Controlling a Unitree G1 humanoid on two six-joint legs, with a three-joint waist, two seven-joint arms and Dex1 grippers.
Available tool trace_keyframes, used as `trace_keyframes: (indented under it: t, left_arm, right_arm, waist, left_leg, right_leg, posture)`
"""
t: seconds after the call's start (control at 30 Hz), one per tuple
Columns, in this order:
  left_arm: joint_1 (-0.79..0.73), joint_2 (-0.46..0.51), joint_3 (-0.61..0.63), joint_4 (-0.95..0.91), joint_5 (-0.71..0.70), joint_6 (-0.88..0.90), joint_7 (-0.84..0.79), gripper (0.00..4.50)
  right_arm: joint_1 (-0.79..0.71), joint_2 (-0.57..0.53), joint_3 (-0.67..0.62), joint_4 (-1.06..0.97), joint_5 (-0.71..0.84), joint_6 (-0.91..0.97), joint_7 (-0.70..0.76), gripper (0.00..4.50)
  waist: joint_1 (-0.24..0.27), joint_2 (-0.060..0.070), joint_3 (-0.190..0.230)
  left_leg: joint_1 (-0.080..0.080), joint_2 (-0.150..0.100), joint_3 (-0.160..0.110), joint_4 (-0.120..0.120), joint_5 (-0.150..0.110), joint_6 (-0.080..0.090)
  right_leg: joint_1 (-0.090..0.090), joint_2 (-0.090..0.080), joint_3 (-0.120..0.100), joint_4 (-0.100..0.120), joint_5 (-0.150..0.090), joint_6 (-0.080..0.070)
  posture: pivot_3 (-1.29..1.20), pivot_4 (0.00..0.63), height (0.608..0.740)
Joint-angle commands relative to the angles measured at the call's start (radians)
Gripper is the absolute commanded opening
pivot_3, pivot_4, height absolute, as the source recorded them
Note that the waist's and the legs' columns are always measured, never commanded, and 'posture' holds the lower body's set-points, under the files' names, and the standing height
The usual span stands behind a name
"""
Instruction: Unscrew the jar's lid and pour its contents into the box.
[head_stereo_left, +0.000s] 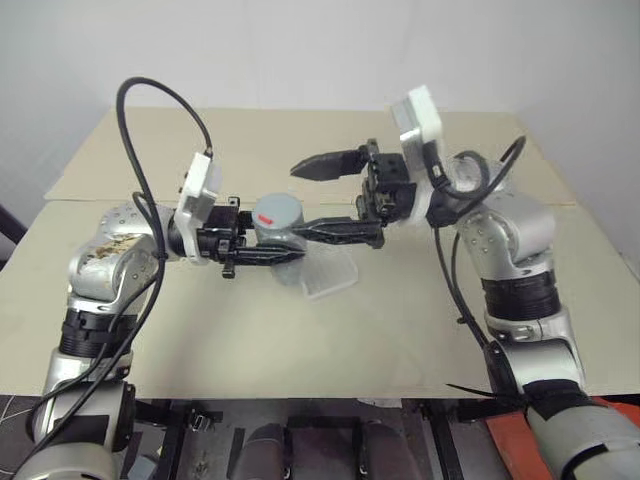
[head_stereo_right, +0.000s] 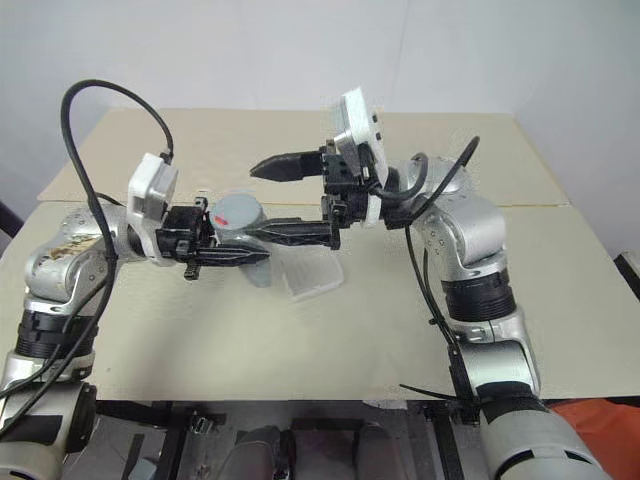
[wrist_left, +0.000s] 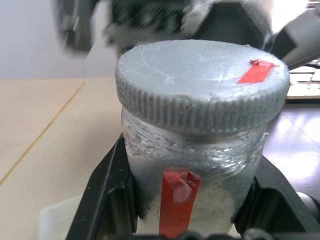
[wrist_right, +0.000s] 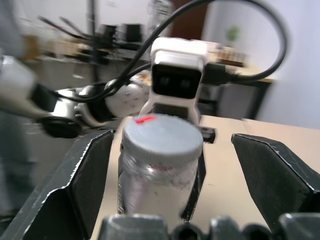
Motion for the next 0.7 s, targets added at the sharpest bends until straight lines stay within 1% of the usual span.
trace_keyframes:
  t: [0.03, 0.13, 0.2, 0.33, 0.53, 0.7]
  left_arm:
    - [-0.03, -0.006, 0.002, 0.019, 0.016, -0.039, 0.0, 1.93]
    - [-0.048, -0.017, -0.01, 0.035, 0.024, -0.041, -0.01, 1.93]
    - [-0.058, -0.023, -0.016, 0.04, 0.027, -0.04, -0.016, 1.93]
    - [-0.083, -0.035, -0.023, 0.053, 0.034, -0.044, -0.024, 1.93]
    - [-0.08, -0.034, -0.017, 0.042, 0.028, -0.038, -0.024, 1.93]
    - [-0.068, -0.021, -0.007, 0.034, 0.024, -0.036, -0.025, 1.93]
  right_arm:
    - [0.015, -0.01, -0.021, -0.125, 0.03, 0.062, -0.086, 4.43]
    - [0.02, 0.024, 0.004, -0.183, 0.023, 0.134, -0.196, 4.43]
    - [0.027, 0.037, 0.032, -0.208, -0.002, 0.14, -0.235, 4.43]
    - [-0.009, 0.078, 0.086, -0.168, -0.064, 0.161, -0.329, 4.43]
    - [-0.035, 0.12, 0.079, -0.101, -0.084, 0.159, -0.377, 4.43]
    - [-0.035, 0.105, 0.056, -0.08, -0.076, 0.149, -0.362, 4.43]
  waist:
    - [0.001, 0.0, 0.0]
    - [0.002, 0.0, 0.0]
    - [0.002, 0.0, 0.0]
    - [0.001, 0.0, 0.0]
    - [0.001, 0.0, 0.0]
    - [0.002, 0.0, 0.0]
  left_leg:
    - [0.0, 0.0, 0.0, 0.0, 0.0, 0.0]
    - [0.0, 0.0, 0.0, 0.0, 0.0, 0.0]
    - [0.0, 0.0, 0.0, 0.0, 0.0, 0.0]
    - [0.0, -0.001, 0.0, 0.0, 0.0, 0.0]
    - [0.0, 0.0, 0.0, 0.0, 0.0, 0.0]
    - [0.0, 0.0, 0.0, 0.0, 0.0, 0.0]
  right_leg:
    - [0.0, 0.0, 0.0, 0.0, 0.0, 0.0]
    - [0.0, 0.0, 0.0, 0.0, 0.0, 0.0]
    - [0.0, 0.0, 0.0, 0.0, 0.0, 0.0]
    - [0.0, 0.0, 0.0, 0.0, 0.0, 0.0]
    - [0.0, 0.0, 0.0, 0.0, 0.0, 0.0]
    - [0.0, 0.0, 0.0, -0.001, 0.0, 0.0]
  posture:
    - [0.0, 0.15, 0.74]
    - [0.0, 0.15, 0.74]
    - [0.0, 0.15, 0.74]
    - [0.0, 0.15, 0.74]
    - [0.0, 0.15, 0.74]
    - [0.0, 0.15, 0.74]
